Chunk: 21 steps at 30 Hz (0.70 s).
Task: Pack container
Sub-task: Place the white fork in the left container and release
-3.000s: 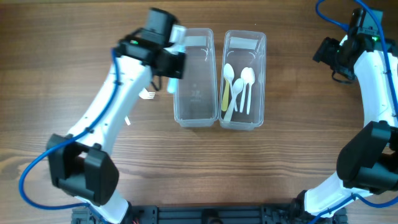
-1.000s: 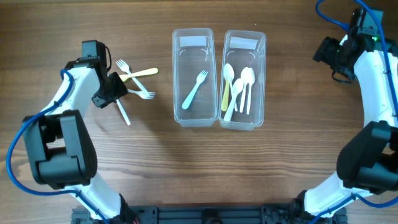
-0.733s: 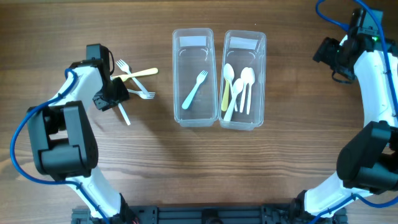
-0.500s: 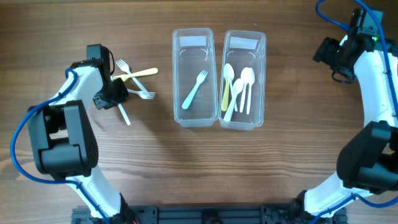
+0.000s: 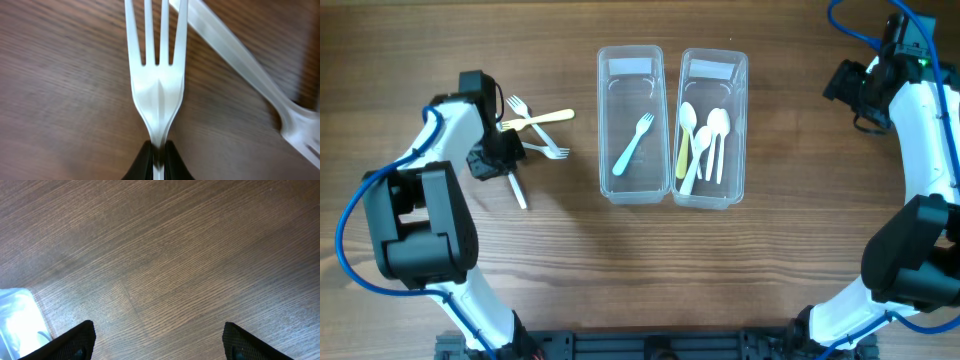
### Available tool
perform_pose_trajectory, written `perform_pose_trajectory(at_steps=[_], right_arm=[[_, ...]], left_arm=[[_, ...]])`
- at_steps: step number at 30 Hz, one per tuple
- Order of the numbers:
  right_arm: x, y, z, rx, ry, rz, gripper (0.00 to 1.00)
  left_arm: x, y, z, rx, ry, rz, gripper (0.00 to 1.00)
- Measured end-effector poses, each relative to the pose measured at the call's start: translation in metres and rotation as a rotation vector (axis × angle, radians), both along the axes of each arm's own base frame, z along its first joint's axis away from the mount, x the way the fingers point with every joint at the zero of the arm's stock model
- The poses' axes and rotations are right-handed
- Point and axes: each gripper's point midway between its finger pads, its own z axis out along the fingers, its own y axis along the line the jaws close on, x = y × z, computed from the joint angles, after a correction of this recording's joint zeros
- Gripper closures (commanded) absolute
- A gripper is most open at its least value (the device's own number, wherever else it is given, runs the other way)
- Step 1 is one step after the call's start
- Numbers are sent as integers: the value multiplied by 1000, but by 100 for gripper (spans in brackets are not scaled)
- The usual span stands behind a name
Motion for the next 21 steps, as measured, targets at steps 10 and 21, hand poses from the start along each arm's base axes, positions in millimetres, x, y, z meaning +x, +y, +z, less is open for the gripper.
perform_pose_trajectory(at_steps=[10, 21], right_arm=[[0, 0, 0, 0, 0, 0, 19], [0, 0, 0, 0, 0, 0, 19]], left_arm=[[61, -82, 148, -75, -399, -191, 96], [41, -249, 129, -205, -418, -575, 96]])
